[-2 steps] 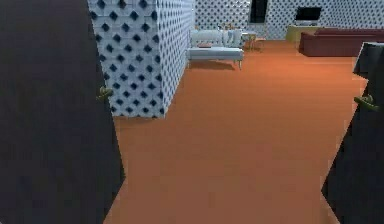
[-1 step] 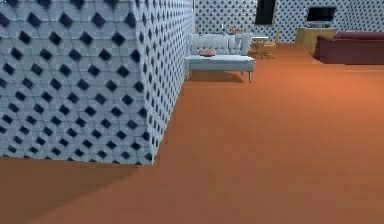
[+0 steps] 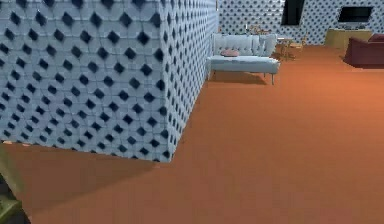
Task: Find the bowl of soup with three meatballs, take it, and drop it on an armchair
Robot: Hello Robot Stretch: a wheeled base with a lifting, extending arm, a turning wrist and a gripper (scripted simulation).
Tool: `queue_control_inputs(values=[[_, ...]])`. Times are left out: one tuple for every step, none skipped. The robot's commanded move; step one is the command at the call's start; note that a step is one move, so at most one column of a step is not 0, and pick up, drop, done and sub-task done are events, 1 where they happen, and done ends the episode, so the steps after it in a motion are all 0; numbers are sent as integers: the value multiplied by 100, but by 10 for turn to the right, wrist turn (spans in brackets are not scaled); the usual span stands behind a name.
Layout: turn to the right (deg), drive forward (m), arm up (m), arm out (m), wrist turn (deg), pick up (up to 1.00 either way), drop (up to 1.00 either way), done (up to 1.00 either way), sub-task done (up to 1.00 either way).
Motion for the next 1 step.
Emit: queue_control_inputs(values=[[0,50,0,0,0,0,0,0,0]])
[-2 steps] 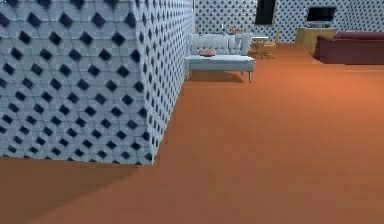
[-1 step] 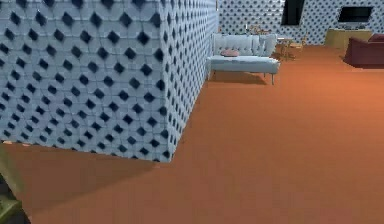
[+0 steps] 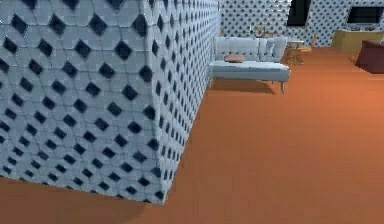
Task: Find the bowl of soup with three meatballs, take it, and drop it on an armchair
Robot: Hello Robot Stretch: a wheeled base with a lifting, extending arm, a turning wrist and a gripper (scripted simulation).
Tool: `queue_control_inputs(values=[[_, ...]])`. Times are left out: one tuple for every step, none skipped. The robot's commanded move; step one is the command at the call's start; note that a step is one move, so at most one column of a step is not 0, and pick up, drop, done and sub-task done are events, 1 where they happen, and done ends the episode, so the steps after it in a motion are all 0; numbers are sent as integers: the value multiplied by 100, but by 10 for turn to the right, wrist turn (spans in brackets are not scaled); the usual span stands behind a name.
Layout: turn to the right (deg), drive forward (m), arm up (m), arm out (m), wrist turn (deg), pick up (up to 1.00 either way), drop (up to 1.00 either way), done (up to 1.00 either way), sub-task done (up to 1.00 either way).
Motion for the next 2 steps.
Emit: queue_control_inputs(values=[[-330,0,0,0,0,0,0,0,0],[0,55,0,0,0,0,0,0,0]])
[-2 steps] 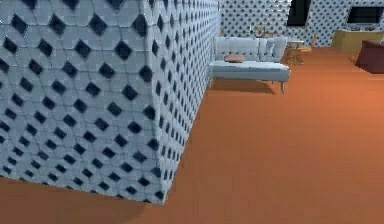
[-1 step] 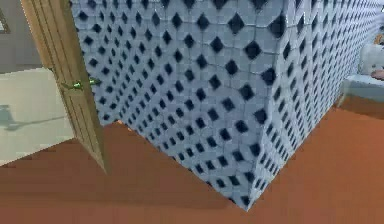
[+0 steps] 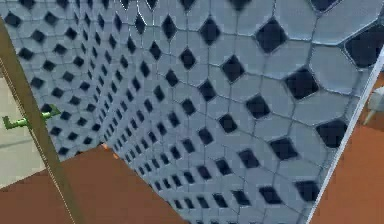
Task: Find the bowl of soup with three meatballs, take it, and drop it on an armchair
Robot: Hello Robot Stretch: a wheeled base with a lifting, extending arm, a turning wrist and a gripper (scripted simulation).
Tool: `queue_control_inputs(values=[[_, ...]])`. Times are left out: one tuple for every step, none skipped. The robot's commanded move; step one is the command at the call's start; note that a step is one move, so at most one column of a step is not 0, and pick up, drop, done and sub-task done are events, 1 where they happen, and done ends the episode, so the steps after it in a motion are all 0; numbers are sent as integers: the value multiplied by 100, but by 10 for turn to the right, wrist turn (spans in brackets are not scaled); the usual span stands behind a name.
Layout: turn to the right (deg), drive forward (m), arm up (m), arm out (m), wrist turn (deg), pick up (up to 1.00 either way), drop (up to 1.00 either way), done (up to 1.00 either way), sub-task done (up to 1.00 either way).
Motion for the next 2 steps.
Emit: queue_control_inputs(values=[[-390,0,0,0,0,0,0,0,0],[0,35,0,0,0,0,0,0,0]])
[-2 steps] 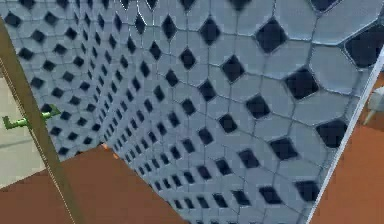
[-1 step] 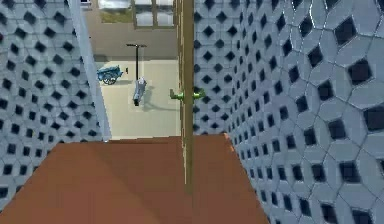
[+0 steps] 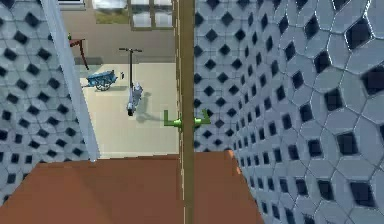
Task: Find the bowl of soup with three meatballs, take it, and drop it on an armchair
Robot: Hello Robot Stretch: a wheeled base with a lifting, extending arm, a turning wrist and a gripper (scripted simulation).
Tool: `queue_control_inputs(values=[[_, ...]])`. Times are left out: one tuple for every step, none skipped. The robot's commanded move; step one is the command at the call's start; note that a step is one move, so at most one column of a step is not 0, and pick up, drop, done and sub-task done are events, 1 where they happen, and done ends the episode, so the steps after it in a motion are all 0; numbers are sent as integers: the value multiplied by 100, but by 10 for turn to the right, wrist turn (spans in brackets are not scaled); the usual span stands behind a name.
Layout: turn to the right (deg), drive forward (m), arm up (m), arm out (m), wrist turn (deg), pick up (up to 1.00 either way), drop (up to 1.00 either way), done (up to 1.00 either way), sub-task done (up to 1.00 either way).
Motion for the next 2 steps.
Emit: queue_control_inputs(values=[[-90,0,0,0,0,0,0,0,0],[0,5,0,0,0,0,0,0,0]])
